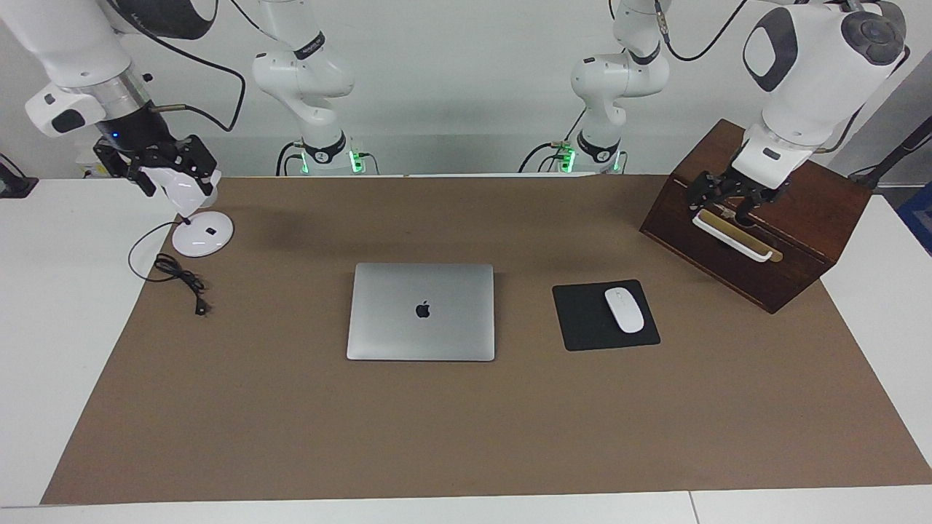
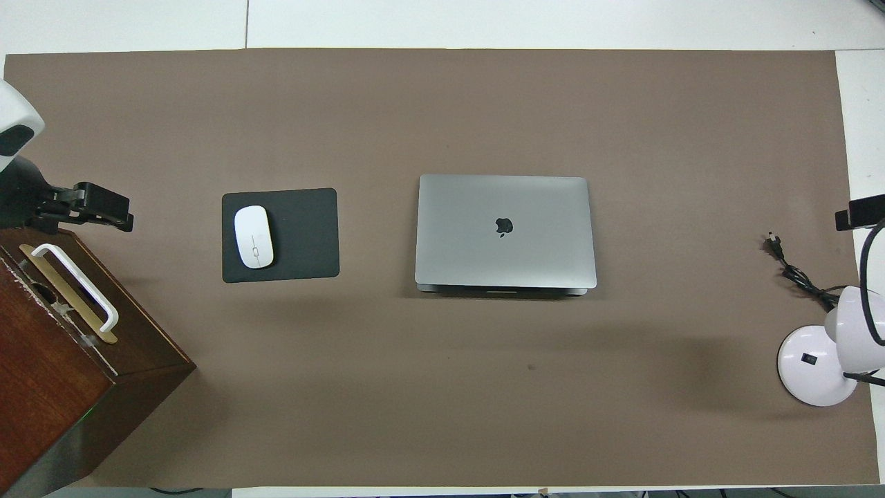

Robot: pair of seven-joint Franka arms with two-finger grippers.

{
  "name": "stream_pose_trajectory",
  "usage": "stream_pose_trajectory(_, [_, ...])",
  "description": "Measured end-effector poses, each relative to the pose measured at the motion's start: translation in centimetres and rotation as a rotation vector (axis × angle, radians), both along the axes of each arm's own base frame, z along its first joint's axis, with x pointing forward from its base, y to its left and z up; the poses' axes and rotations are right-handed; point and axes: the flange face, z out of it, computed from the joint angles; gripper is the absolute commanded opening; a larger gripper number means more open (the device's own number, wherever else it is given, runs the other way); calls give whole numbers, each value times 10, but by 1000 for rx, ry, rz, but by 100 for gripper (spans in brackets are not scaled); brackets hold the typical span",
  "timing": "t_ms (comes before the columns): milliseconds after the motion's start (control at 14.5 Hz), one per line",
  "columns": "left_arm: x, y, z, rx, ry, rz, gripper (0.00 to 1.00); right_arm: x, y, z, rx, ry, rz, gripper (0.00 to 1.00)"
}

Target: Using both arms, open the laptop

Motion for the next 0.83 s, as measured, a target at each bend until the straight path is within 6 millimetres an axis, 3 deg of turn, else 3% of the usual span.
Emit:
stream_pose_trajectory(276, [0,-2,-1,0,1,-3,100,0,0,0,0,0,0,100])
stream_pose_trajectory(345, [0,-2,-1,1,2,5,88,0,0,0,0,0,0,100])
stream_pose_trajectory(552, [0,-3,-1,4,3,44,24,2,0,-1,-1,-8,0,100])
stream_pose_trajectory(621, [0,-4,-1,5,3,54,8,4,0,-3,-2,-10,0,100])
stream_pose_trajectory(690, [0,-6,-1,6,3,62,0,6,-1,-4,-3,-12,0,100])
stream_pose_trajectory(828, [-2,-11,-2,11,7,106,0,11,-1,-6,-6,-32,-1,100])
